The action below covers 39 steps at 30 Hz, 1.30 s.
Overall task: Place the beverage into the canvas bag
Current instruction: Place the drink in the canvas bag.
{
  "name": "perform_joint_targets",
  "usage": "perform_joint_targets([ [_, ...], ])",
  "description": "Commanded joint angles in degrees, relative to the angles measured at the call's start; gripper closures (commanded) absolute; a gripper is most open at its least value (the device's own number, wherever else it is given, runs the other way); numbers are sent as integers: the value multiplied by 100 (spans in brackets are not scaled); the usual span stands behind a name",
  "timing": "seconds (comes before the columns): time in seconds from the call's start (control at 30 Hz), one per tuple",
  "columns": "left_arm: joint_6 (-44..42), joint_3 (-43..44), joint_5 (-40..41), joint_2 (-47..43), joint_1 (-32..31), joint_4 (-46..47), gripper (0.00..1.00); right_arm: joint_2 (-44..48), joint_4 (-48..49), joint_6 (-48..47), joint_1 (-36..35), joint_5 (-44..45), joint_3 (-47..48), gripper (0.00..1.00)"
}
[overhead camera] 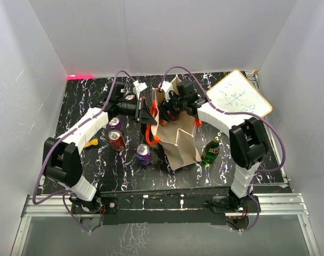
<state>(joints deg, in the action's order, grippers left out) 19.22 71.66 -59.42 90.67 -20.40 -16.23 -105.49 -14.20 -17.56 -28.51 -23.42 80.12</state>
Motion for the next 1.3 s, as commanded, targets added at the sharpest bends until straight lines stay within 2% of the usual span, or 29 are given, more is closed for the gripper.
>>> perform_joint_targets([
  [0.0, -174, -78, -380, -126, -13, -208, 100, 36, 1123, -31, 42, 224, 35, 91],
  [0.37, -233, -231, -336, -155, 36, -205, 100, -130, 1392, -361, 43, 182, -125, 81],
  [0.57, -187, -262, -383, -203, 94, -185, 100, -261, 1380, -422, 45, 151, -137, 68],
  [1.27, -53, -302, -376, -271, 133, -30, 100, -354, 1086, -544, 40, 391, -21, 40],
])
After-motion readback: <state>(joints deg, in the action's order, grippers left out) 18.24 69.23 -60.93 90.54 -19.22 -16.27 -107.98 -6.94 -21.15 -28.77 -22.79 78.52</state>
